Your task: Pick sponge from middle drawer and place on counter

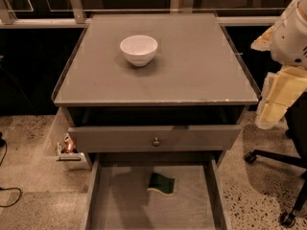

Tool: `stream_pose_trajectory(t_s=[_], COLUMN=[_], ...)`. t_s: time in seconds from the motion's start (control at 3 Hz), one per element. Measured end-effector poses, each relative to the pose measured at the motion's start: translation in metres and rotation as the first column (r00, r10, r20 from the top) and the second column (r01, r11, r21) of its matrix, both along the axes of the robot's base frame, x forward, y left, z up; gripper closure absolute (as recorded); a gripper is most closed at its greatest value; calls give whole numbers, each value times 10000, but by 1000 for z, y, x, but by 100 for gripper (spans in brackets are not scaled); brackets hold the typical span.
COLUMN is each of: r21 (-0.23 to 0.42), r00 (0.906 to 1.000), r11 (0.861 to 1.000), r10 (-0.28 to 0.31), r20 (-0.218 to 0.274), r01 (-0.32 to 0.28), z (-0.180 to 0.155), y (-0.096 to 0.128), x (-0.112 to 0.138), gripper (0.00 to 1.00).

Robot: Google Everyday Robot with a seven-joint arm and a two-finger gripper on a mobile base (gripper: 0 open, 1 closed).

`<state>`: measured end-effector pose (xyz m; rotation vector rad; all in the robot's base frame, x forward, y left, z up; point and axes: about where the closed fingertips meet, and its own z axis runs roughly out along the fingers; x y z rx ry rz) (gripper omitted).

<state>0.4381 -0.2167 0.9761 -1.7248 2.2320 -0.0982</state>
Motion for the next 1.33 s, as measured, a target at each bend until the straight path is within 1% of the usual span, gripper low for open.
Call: stream_pose_trajectory(t_s=[0.33, 0.67, 1.0, 1.33], r21=[-8, 364, 672, 1092], r00=[10000, 9992, 9960, 9916], r11=[10000, 9991, 9964, 9893], r10=[45, 241, 570, 1054], r20=[5, -333, -682, -755], r01=[-45, -229, -524, -968], z=[-6, -45, -105, -177], y=[2, 9, 17, 21], x=[-1, -11, -29, -47], gripper=[0, 0, 0, 0])
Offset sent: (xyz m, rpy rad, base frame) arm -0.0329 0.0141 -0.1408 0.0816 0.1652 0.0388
